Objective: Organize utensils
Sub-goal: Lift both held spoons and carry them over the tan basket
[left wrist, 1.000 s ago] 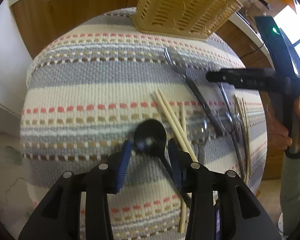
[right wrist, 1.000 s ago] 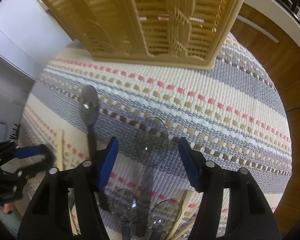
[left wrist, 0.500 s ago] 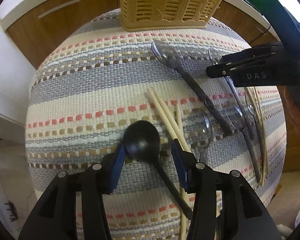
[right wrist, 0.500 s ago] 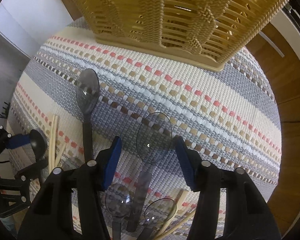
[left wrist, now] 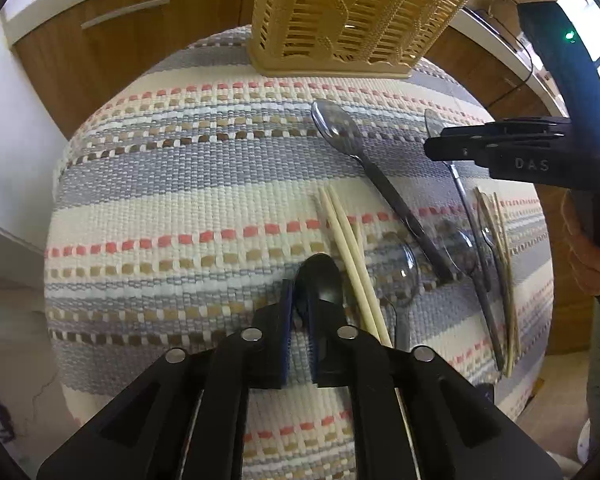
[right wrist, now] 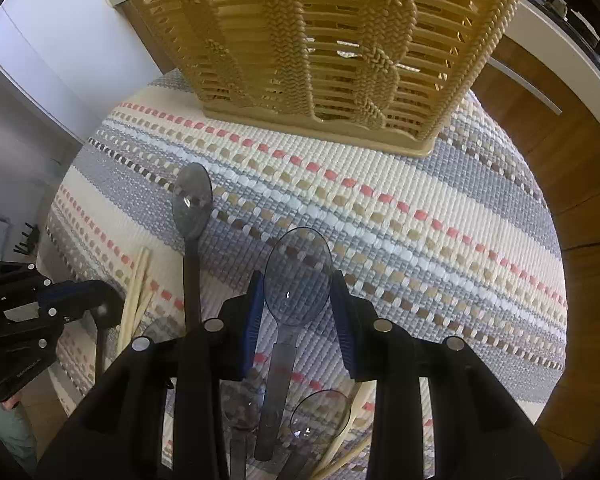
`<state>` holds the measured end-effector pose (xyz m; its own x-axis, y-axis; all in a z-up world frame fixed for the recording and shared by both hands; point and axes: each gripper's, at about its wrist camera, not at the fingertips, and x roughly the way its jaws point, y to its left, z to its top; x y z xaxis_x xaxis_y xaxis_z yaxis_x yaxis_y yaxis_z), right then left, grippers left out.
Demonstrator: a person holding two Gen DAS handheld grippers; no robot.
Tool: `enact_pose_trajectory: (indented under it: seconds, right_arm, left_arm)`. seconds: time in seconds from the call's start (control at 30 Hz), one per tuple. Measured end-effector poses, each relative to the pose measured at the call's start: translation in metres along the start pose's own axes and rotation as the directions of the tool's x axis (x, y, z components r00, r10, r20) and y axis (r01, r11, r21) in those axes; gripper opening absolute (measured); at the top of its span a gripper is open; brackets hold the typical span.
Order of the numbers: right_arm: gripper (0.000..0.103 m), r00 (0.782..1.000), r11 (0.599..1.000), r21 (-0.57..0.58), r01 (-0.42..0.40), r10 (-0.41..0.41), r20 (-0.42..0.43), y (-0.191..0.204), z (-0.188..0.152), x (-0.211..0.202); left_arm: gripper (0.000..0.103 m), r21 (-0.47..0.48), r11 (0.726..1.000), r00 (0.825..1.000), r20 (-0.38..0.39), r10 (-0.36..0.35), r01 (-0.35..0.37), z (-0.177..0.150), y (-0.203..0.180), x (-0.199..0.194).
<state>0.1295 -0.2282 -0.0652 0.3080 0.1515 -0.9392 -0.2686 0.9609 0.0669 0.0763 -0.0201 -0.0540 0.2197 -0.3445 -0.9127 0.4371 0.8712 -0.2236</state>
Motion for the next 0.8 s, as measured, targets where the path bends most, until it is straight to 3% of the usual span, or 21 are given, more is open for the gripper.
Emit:
enact_pose_trajectory:
  seconds: [0.07, 0.13, 0.23, 0.37, 0.57, 0.67, 0.8]
  right_arm:
    - [0.031, 1.000, 1.000, -0.002, -0.003, 0.003, -0.003, -0.002, -0.003, 0.000]
    - [0.031, 1.000, 1.000, -0.001, -0.011, 0.011, -0.004, -0.004, -0.006, 0.003]
    - [0.031, 1.000, 1.000, 0.000, -0.019, 0.019, -0.003, -0.006, -0.011, 0.006]
    - [0.031, 1.000, 1.000, -0.004, -0.023, 0.023, 0.001, -0.001, -0.010, 0.003]
    - [0.031, 1.000, 1.000, -0.010, -0.022, 0.022, 0.011, -0.001, -0.010, -0.004]
    - [0.031, 0.999, 1.000, -0.029, -0.013, 0.014, 0.040, 0.000, -0.011, -0.013]
    - [0.031, 0.986, 0.998, -0.064, -0.024, 0.034, 0.166, -0.002, -0.020, -0.046]
  left_arm:
    - [0.034, 0.010, 1.000, 1.000, 0.004, 0.029, -0.029, -0.006, -0.002, -0.004]
    - [0.043, 0.040, 0.999, 1.000, 0.002, 0.024, -0.024, -0.013, -0.007, -0.008]
    - [0.042, 0.080, 0.995, 0.998, -0.020, 0.055, -0.054, -0.021, -0.013, -0.001]
    - [0.042, 0.139, 0.977, 0.986, -0.031, 0.166, -0.160, -0.020, -0.027, 0.009]
    - [0.035, 0.113, 0.979, 0.985, -0.017, 0.173, -0.170, -0.001, -0.026, 0.016]
    - [0.034, 0.083, 0.986, 0.989, 0.024, 0.144, -0.145, 0.008, -0.016, 0.011]
    - [0.034, 0.068, 0.986, 0.978, 0.158, 0.139, -0.151, 0.011, -0.011, -0.016]
